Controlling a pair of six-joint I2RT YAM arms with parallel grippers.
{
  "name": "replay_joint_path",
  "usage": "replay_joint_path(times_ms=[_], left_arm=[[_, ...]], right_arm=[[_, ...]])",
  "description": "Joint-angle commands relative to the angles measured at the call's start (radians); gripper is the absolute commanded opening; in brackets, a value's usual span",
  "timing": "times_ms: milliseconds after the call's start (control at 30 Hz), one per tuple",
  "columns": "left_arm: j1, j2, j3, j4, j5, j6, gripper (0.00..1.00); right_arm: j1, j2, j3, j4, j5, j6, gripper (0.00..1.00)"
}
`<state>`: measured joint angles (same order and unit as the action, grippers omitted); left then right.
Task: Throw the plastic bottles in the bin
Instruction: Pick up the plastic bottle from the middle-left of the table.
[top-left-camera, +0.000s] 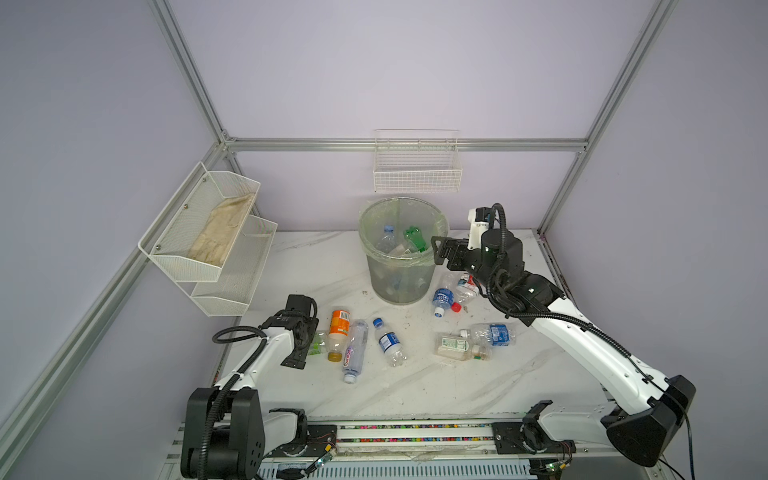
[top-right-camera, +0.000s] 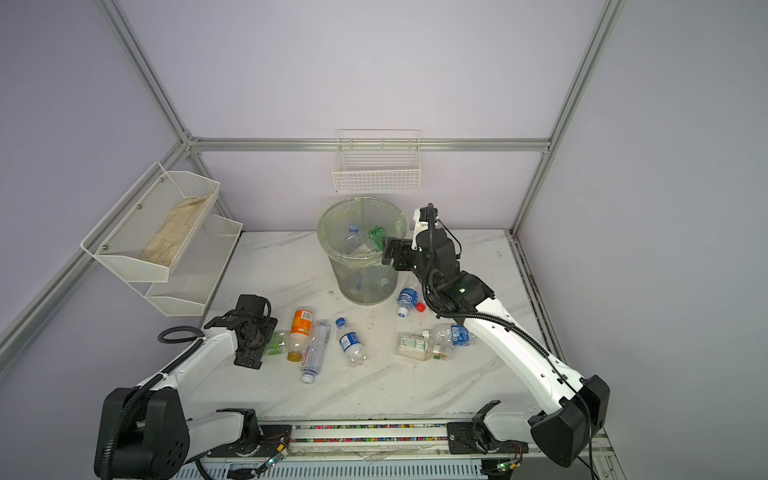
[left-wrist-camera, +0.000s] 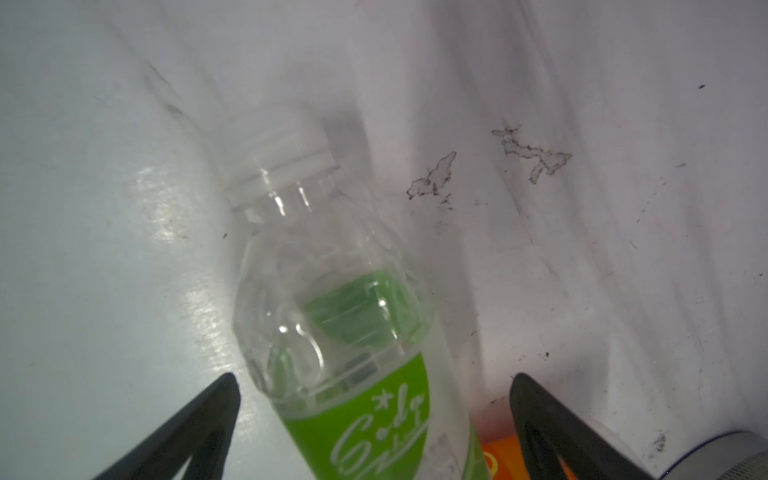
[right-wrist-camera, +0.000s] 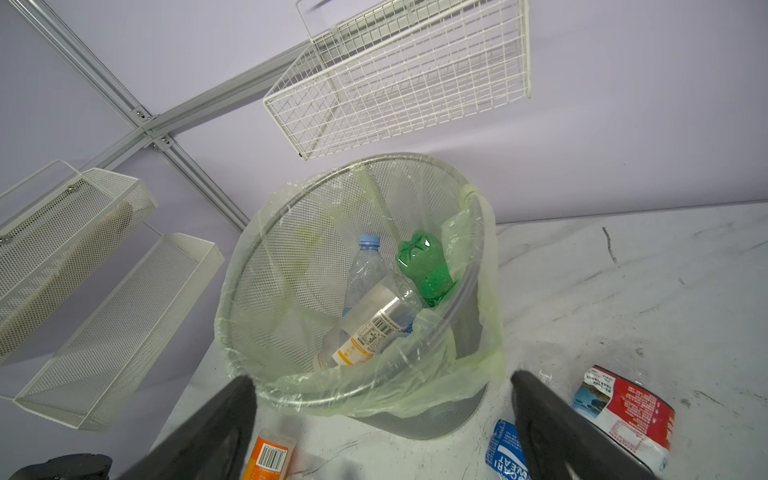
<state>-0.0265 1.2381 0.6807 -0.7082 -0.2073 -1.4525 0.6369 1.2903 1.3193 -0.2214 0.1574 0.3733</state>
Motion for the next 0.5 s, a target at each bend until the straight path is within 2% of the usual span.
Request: replay_joint_path(times_ms=[0,133,300,400,467], left_arm=[[0.011,0.013,-0.045,0.02,0.023,0.012,1.0],[0.013,0.02,-0.051,0.021,0.031,0.009,0.97],[0.015,0.011,-0.072,0.04,0.036,0.005,0.85],[0.016,0.016,-0.078,0.043,0.043,0.005,0.75],[0.016,0.023,-0.079,0.041,0.051,0.006,0.63]], right_arm=[[-0.002,-0.026,-0.013,-0.004,0.008,0.01,0.97],[-0.002,-0.033,-0.018,-0.006,0.01,0.01,0.97],[-0.002,-0.037,-0.023,-0.007,0.011,0.009,0.97],[-0.002,-0.04,-0.027,-0.009,0.011,0.01,0.97],[-0.002,-0.043,-0.03,-0.009,0.013,0.009,0.97]])
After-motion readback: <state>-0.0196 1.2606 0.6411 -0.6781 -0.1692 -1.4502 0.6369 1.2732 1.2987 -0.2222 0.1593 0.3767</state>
